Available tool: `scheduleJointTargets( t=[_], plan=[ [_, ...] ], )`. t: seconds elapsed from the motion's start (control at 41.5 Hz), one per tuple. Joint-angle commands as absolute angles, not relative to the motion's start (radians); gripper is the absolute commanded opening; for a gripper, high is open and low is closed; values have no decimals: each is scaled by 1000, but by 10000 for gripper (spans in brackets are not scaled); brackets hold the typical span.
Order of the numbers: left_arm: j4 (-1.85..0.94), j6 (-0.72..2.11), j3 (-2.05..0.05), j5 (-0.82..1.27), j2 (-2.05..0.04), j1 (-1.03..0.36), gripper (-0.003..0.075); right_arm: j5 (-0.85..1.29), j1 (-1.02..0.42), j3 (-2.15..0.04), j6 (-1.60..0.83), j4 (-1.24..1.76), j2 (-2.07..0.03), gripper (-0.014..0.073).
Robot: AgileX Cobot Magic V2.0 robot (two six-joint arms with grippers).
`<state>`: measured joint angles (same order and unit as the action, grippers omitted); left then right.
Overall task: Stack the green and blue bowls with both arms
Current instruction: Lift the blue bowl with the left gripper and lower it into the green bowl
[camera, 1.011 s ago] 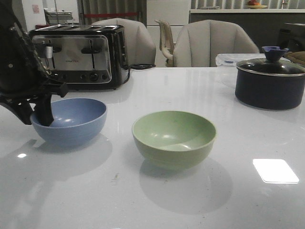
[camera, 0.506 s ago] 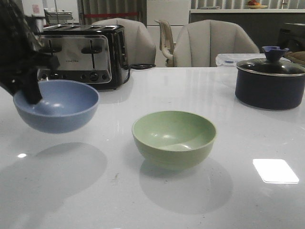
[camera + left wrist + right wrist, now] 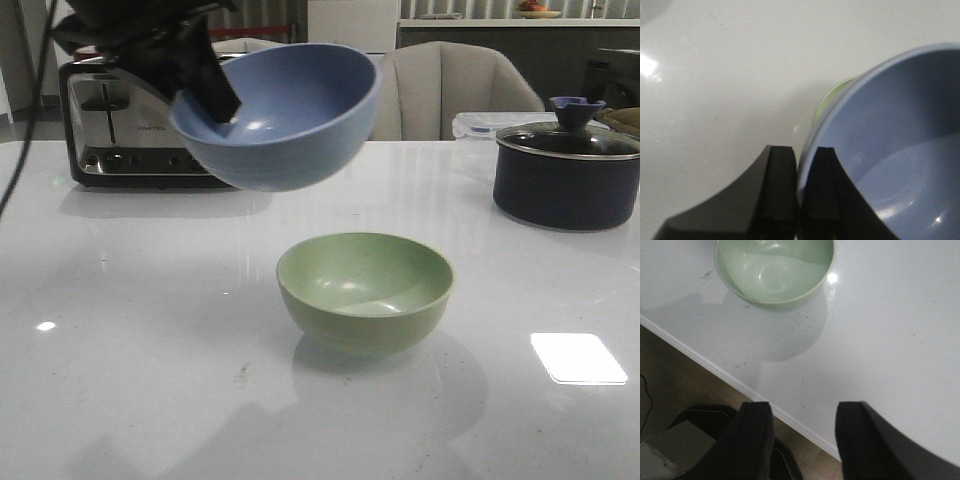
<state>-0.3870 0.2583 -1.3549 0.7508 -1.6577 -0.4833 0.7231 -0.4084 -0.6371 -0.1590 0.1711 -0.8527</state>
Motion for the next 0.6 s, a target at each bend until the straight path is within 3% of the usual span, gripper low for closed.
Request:
scheduleJointTargets(
  t=[0.0, 0.241, 0.482, 0.578],
  plan=[
    [-421, 262, -1411, 673, -1661, -540, 101, 672, -406, -665, -166, 173, -848, 421],
    [-421, 262, -1569, 772, -1815, -574, 102, 672, -406, -665, -166, 173, -848, 421],
    [-438, 262, -1600, 781, -1917, -574, 107, 672, -406, -665, -166, 173, -848, 421],
    [-438, 262, -1600, 782, -1934, -574, 162, 672, -406, -665, -166, 173, -848, 421]
  ],
)
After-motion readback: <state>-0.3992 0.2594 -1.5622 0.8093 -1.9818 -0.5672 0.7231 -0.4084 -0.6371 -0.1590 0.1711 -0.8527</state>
